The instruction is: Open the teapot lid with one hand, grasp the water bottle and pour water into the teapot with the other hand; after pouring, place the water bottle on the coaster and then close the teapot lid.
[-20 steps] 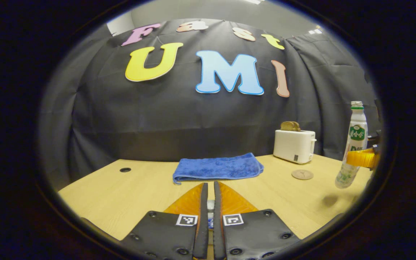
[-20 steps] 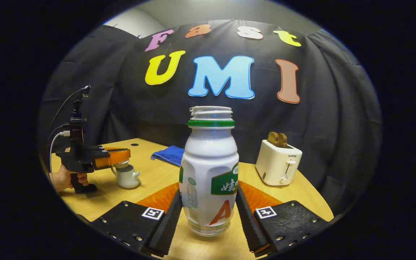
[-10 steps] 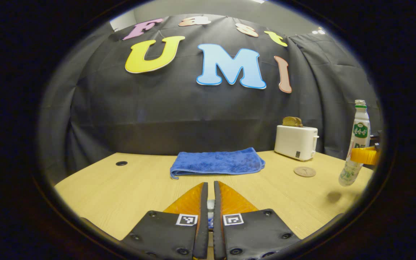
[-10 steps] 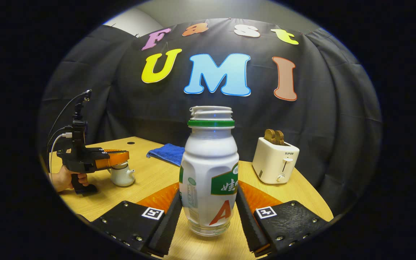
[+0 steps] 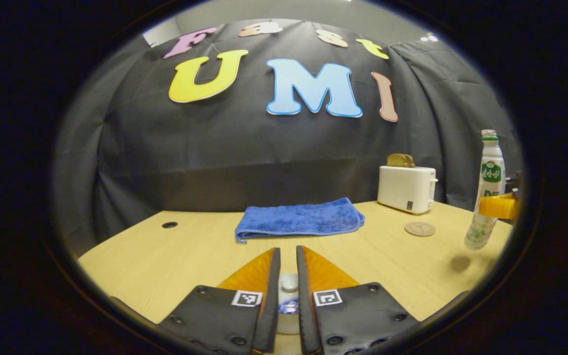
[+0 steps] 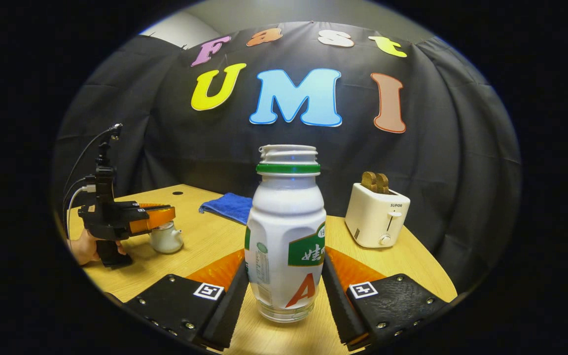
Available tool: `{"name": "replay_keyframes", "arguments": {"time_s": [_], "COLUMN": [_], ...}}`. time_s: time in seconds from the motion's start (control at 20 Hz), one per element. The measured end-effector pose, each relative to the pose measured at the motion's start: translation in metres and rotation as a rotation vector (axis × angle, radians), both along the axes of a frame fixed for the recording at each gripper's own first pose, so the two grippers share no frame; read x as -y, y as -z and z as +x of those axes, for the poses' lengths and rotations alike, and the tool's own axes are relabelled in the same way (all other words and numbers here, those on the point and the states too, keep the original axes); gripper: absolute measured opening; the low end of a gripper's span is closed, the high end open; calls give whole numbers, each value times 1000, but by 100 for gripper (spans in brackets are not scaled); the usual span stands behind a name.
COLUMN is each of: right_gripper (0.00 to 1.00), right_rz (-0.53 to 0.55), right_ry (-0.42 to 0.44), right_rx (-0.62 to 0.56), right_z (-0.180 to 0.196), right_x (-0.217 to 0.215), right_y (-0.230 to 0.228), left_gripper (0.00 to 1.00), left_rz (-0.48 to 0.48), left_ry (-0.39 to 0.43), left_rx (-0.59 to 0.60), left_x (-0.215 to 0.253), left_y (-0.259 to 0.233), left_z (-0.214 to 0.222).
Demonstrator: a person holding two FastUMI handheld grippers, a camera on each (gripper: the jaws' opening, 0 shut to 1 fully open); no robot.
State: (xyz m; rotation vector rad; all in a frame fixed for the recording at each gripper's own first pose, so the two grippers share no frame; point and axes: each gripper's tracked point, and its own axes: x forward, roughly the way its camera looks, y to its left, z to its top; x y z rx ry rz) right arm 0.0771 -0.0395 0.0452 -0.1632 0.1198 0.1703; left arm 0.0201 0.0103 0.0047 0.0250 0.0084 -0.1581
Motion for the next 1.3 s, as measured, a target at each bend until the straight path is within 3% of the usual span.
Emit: {"name": "replay_keyframes", "arguments": {"time_s": [0.05,0.2,0.45,0.6,0.8,1.3], "right_gripper": [77,77,77,77,77,77], "right_rz": [5,63,144,164,113,108], "right_ry": [-2,8,110,201,278,331], "right_rx": [1,19,45,37,39,0], "right_z": [2,19,76,109,147,180], "right_x": [0,6,44,68,84,94], "right_y": [0,-11,-27,-21,-4,28], "left_gripper": [34,65,87,87,87,87], "left_rz": [-9,-51,-97,-118,-99,-121], "left_ry": [-9,-35,-45,-41,-37,-37], "left_rx": [30,105,237,264,242,202], "left_x": [-4,-17,-36,-45,-50,-55], "left_y": [-12,-44,-91,-97,-82,-65], "left_z": [-5,-37,-113,-148,-167,-159]}}
